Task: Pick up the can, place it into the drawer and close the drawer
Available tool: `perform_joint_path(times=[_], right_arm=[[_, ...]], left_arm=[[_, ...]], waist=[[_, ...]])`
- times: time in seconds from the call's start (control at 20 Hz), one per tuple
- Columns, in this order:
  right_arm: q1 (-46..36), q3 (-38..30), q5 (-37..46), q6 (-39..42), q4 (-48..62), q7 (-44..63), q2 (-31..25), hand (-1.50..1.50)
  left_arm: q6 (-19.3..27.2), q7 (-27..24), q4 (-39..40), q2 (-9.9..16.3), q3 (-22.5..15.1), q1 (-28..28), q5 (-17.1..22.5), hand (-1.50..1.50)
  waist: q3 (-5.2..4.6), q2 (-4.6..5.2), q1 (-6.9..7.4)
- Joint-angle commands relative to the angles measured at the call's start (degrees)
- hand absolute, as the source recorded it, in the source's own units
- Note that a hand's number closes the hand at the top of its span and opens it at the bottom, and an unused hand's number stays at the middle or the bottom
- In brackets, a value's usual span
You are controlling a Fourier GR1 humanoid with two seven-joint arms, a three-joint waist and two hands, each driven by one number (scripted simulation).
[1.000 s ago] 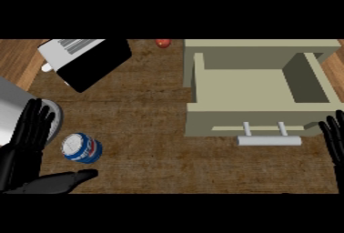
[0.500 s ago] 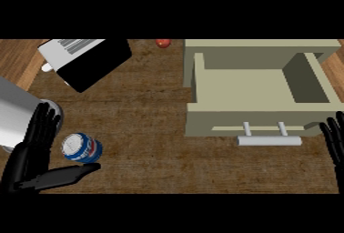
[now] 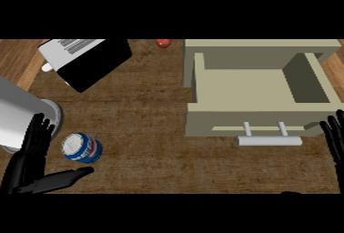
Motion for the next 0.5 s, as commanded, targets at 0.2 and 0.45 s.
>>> perform_joint_path(times=[0.2,0.45], right_arm=[[2.7,-1.19,-0.68,3.03,-0.46,-2.63,0.13,-1.5],[0.17,1.5,2.94,0.16,3.71,-5.06,3.4,-1.5]], left_arm=[[0.82,-7.77,5.71,-2.15,-0.93,2.0,-2.27,-1.5],[-3.01,-12.45,13.58,0.87,2.39,0.74,0.4,-1.5]], waist=[[0.0,-0.03,-0.04],[-0.01,0.01,0.02]])
